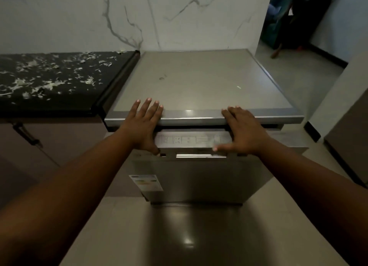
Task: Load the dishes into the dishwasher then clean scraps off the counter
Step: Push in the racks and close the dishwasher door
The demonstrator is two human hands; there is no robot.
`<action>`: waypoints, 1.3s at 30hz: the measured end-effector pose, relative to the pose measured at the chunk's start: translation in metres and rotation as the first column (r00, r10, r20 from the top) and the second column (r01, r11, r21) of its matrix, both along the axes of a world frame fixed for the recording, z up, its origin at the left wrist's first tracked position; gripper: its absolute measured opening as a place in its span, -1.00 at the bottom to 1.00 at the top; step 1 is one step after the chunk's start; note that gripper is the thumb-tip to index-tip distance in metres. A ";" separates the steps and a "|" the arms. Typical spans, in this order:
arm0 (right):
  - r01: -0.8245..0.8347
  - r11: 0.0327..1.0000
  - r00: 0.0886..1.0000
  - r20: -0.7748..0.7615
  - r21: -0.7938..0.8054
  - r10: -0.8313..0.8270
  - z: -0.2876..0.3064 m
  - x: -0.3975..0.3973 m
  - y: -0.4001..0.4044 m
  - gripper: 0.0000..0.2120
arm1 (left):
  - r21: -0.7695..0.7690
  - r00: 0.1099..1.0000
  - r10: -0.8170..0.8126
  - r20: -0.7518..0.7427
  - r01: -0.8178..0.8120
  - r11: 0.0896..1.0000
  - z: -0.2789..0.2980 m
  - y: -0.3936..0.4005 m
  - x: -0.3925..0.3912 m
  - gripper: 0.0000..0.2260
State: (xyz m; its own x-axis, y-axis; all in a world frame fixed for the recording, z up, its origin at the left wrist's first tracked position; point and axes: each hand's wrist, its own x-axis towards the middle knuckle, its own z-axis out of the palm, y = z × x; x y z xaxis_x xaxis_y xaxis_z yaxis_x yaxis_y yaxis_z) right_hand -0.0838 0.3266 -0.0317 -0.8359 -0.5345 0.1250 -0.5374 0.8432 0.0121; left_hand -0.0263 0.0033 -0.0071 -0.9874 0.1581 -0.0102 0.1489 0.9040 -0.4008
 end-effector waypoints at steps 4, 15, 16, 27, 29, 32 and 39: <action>-0.034 0.999 0.998 0.053 -0.011 0.034 0.010 -0.033 -0.019 0.09 | 0.339 0.994 -0.048 0.099 0.012 0.941 0.000 -0.015 -0.030 0.11; -0.030 0.996 1.000 -0.001 0.081 0.030 0.007 -0.041 -0.029 -0.04 | 0.425 0.987 -0.155 0.045 0.122 0.897 -0.009 -0.034 -0.057 0.02; -0.028 0.997 1.000 0.002 0.079 0.028 0.008 -0.040 -0.029 -0.05 | 0.422 0.984 -0.162 0.077 0.116 0.899 -0.006 -0.033 -0.061 0.03; -0.020 0.997 0.995 -0.094 0.079 0.027 -0.003 -0.042 -0.029 -0.10 | 0.358 0.961 -0.254 0.104 0.202 0.911 -0.004 -0.039 -0.077 -0.02; -0.026 0.997 0.993 -0.109 0.070 0.034 -0.006 -0.042 -0.029 -0.13 | 0.346 0.961 -0.258 0.096 0.211 0.914 -0.006 -0.040 -0.077 -0.04; -0.026 0.998 0.992 -0.124 0.059 0.033 -0.006 -0.041 -0.029 -0.15 | 0.336 0.962 -0.250 0.108 0.202 0.920 -0.004 -0.040 -0.076 -0.04; 0.019 0.995 1.000 -0.021 0.100 -0.017 0.000 -0.039 -0.032 -0.11 | 0.325 0.966 -0.218 0.136 0.164 0.931 0.001 -0.034 -0.074 -0.03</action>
State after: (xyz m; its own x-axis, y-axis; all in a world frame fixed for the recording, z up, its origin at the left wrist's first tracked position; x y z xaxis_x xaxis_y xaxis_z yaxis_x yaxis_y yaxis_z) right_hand -0.1230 0.2949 -0.0312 -0.8433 -0.5302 0.0885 -0.5211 0.8467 0.1075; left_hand -0.1002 -0.0307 -0.0065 -0.9262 0.3654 -0.0927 0.3715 0.9264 -0.0606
